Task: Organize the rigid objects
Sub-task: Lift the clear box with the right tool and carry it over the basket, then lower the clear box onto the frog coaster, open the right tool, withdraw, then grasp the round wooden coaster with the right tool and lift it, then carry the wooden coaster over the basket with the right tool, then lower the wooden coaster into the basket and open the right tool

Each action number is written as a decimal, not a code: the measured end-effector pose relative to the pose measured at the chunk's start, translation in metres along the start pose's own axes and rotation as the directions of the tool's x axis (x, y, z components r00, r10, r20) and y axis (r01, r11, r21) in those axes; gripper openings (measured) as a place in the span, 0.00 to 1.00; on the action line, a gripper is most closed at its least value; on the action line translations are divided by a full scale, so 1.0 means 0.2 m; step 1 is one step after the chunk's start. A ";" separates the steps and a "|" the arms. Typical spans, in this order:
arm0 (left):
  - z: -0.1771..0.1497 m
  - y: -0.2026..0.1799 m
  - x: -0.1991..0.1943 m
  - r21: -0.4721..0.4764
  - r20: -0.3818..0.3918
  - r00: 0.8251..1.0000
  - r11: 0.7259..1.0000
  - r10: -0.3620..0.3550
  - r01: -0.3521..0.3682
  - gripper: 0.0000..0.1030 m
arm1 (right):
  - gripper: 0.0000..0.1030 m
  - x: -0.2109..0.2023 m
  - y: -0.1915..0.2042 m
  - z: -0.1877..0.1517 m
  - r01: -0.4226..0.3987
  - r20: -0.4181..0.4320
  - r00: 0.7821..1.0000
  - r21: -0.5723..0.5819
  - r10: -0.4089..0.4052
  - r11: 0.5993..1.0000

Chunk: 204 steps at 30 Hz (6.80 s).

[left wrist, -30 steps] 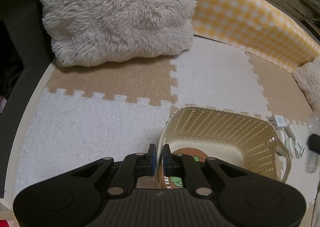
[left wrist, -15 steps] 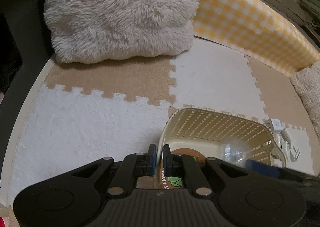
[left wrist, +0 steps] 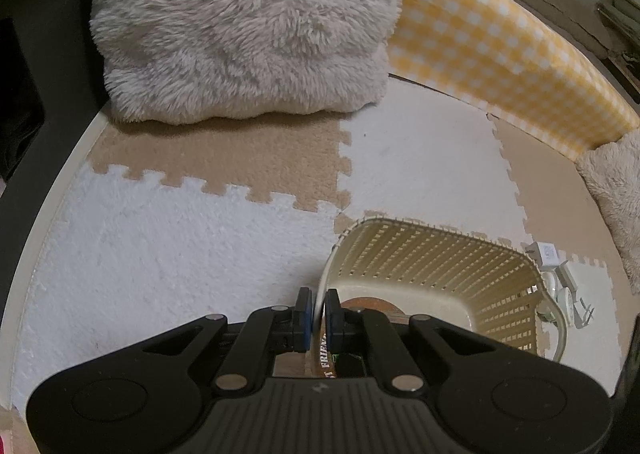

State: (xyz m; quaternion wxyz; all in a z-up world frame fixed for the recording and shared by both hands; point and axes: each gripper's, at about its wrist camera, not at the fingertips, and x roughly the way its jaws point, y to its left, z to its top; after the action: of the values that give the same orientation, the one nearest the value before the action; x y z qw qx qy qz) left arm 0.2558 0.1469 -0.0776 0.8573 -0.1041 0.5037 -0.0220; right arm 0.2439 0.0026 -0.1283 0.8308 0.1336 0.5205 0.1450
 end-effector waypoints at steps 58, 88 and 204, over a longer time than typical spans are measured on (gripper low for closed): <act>0.00 -0.02 0.01 0.034 -0.005 0.999 0.999 0.035 -0.035 0.06 | 1.00 -0.96 -0.54 0.01 0.072 0.331 0.943 -0.069 -0.045 0.995; -0.01 -0.04 0.01 0.046 -0.004 0.999 0.998 0.044 -0.044 0.06 | 1.00 -0.30 -0.84 -0.23 0.241 0.157 0.963 -0.147 -0.218 0.959; -0.02 -0.03 -0.01 0.046 0.000 0.999 0.998 0.033 -0.033 0.07 | 0.82 -0.76 -0.20 0.07 0.073 0.153 0.988 -0.379 -0.015 0.923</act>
State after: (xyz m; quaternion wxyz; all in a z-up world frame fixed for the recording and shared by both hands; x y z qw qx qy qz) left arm 0.2528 0.1401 -0.0763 0.8595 -0.0759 0.5051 -0.0194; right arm 0.1971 -0.0932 -0.0124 0.8799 -0.0329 0.4225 0.2149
